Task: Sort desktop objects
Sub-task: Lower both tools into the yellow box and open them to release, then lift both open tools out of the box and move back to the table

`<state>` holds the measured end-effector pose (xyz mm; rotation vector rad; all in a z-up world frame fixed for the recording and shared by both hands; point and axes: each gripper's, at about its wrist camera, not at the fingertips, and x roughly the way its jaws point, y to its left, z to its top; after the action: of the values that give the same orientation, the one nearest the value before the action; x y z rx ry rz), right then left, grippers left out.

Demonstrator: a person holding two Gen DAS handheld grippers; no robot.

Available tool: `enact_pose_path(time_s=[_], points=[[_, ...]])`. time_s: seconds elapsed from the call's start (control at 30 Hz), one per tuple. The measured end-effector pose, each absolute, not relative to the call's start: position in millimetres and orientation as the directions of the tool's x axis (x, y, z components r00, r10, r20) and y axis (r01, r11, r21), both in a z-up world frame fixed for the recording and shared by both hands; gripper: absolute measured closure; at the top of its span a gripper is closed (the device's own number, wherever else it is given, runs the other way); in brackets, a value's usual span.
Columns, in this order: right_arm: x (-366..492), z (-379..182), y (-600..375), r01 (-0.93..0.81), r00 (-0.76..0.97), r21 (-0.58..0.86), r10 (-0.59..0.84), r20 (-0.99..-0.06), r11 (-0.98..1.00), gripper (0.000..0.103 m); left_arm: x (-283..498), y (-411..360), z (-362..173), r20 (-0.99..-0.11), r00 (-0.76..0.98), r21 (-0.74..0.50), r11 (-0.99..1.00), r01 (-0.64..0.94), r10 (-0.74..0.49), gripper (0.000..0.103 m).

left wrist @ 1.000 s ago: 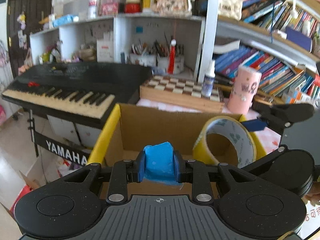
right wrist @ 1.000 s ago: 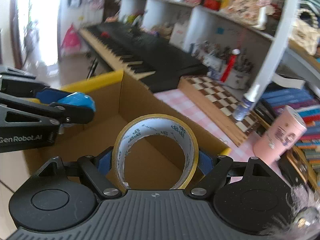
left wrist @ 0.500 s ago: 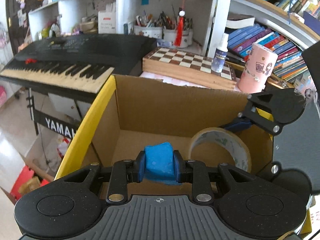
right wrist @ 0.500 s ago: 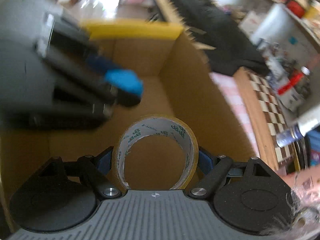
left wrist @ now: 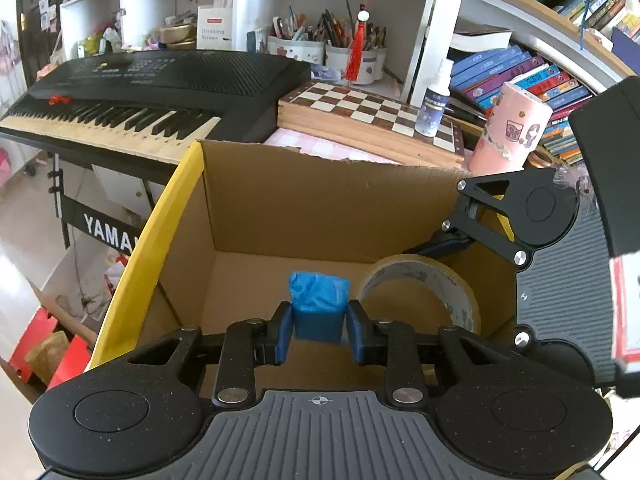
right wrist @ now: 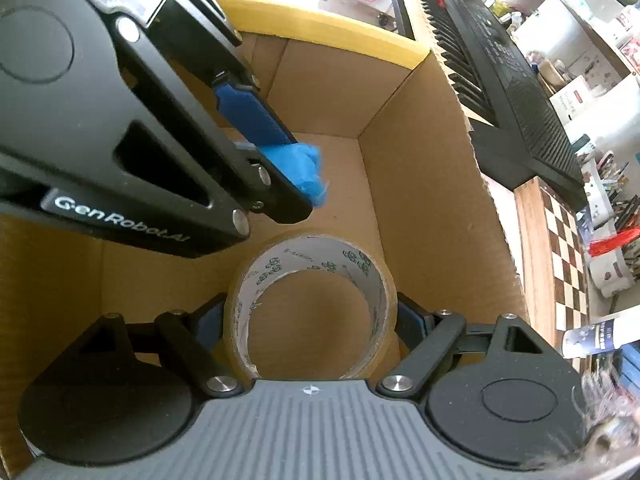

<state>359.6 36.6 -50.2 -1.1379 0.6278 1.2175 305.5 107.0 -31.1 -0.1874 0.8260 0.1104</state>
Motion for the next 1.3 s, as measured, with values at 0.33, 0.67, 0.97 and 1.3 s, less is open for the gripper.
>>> enact_pose_path(time_s=[0.33, 0.67, 0.97, 1.3], points=[[368, -38, 35, -0.935, 0.35, -0.337, 0.429, -0.833, 0.108, 0.017, 286, 100, -15, -0.673, 0.736, -0.04, 0.991, -0.129, 0.069, 0.046], [335, 16, 1, -0.876, 0.48, -0.364, 0.521, -0.706, 0.315, 0.016, 244, 105, 22, -0.553, 0.828, -0.012, 0.994, -0.113, 0.087, 0.037], [285, 56, -40, -0.756, 0.63, -0.275, 0.548, -0.55, 0.594, 0.016, 199, 113, 41, -0.461, 0.881, -0.026, 0.991, -0.135, 0.108, 0.032], [230, 64, -85, -0.405, 0.836, -0.089, 0.329, -0.44, 0.91, 0.016, 142, 124, 40, -0.39, 0.908, -0.086, 0.976, -0.201, 0.153, 0.029]])
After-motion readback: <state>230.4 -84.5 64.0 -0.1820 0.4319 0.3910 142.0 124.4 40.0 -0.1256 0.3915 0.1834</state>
